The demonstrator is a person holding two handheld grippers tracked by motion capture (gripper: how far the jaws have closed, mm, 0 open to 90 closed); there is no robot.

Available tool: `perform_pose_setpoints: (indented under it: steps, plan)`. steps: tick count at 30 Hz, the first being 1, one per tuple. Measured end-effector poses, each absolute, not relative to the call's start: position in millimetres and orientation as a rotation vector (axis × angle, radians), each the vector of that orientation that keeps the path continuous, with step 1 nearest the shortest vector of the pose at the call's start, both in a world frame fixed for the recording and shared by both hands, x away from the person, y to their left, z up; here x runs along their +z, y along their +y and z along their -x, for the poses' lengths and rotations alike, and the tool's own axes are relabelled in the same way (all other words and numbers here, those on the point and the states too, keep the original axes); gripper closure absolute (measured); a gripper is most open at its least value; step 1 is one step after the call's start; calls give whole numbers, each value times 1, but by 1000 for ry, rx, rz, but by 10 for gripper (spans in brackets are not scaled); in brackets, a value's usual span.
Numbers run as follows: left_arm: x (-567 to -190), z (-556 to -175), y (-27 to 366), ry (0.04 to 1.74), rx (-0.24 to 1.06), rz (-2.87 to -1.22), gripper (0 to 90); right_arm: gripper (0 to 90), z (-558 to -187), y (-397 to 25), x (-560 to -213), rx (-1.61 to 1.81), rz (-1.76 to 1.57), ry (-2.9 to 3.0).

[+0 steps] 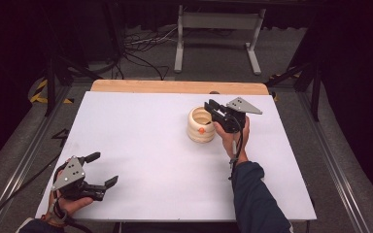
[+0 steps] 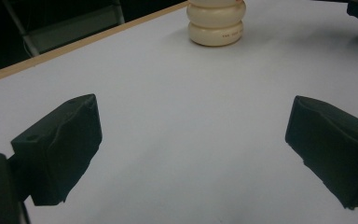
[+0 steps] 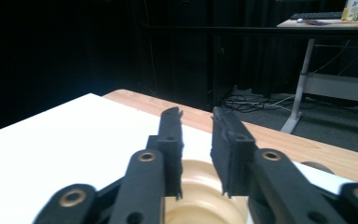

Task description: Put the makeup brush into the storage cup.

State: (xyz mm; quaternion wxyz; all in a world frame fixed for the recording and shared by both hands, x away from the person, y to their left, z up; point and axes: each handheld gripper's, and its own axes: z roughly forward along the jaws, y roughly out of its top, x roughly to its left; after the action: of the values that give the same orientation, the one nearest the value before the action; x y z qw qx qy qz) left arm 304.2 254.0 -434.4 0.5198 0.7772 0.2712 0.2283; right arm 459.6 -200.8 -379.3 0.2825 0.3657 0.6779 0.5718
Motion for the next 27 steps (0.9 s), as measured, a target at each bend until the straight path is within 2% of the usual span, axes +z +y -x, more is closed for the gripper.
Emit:
perform_pose_setpoints:
  steps: [27]
  plan:
    - [-434, -303, 254, 659, 563, -1872, 44, 387, -437, -212, -372, 1455, -960, 1821]
